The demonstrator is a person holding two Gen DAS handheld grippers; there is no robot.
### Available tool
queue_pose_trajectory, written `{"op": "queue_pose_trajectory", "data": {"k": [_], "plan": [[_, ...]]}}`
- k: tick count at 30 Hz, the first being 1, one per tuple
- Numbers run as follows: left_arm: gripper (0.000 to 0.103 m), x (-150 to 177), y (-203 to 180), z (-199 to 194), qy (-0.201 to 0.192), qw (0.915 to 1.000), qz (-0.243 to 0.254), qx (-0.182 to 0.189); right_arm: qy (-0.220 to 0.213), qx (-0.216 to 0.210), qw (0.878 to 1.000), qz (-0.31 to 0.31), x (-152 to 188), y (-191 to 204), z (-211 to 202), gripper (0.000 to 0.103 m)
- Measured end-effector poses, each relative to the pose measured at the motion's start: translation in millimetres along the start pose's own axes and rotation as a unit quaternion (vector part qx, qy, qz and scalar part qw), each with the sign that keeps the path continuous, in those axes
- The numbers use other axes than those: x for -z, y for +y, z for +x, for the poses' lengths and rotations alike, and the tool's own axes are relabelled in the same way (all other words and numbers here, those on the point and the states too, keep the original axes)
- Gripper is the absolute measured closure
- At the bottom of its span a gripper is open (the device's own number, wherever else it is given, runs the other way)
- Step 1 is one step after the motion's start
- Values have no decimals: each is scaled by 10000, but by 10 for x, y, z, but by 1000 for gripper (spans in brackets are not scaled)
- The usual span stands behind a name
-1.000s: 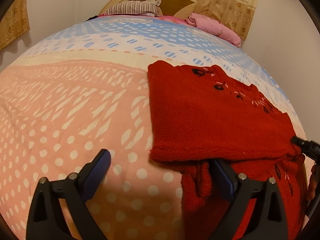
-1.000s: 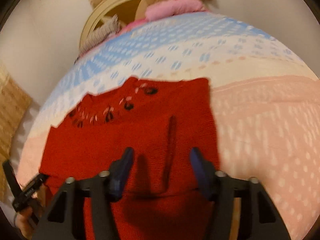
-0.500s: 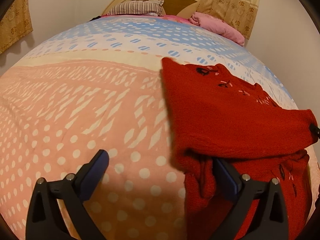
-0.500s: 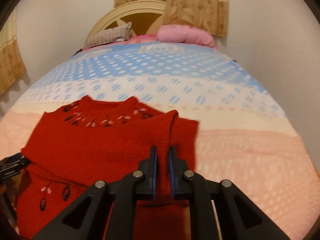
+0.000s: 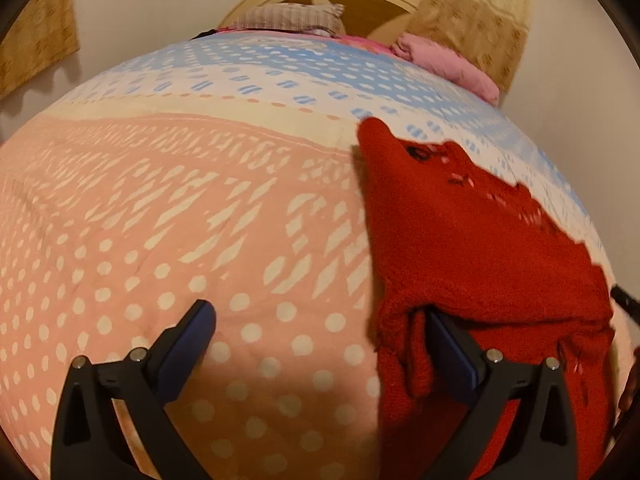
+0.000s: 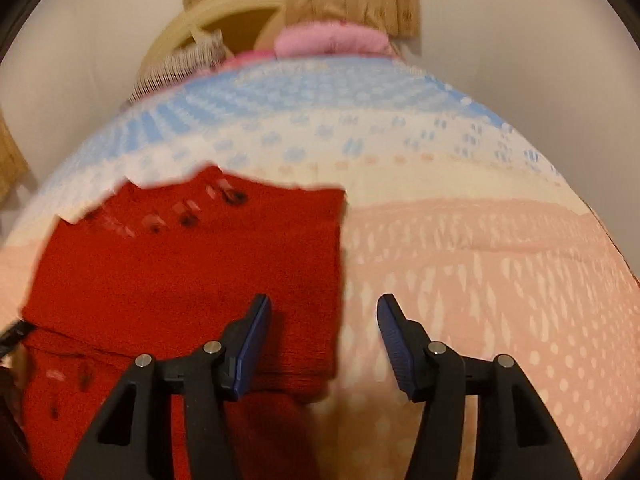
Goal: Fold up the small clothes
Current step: 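Fold the side edge inward over the body with the right gripper, release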
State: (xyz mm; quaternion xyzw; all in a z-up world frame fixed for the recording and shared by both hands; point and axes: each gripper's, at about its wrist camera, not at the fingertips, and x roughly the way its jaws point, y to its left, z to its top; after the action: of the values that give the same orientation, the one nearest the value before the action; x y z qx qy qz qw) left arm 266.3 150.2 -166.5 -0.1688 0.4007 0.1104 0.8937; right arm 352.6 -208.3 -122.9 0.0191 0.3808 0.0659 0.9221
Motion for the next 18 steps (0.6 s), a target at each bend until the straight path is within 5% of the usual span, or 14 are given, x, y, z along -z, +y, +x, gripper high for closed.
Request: {"op": "queue_pose_trajectory", "data": {"k": [6, 10, 14, 18], "plan": [[0, 19, 98, -45, -96, 9995, -309, 57, 19, -1019, 9934, -530, 121, 429, -108, 46], [0, 49, 148, -134, -173, 9989, -434, 68, 379, -763, 9948, -552, 257, 453, 161, 44], [0, 80, 232, -400, -562, 9953, -784, -38, 276, -836, 9948, -508, 345, 422, 180, 40], [0, -45, 7, -484, -744, 9961, -469, -12, 289, -785, 9942, -682, 358, 487, 203, 33]]}}
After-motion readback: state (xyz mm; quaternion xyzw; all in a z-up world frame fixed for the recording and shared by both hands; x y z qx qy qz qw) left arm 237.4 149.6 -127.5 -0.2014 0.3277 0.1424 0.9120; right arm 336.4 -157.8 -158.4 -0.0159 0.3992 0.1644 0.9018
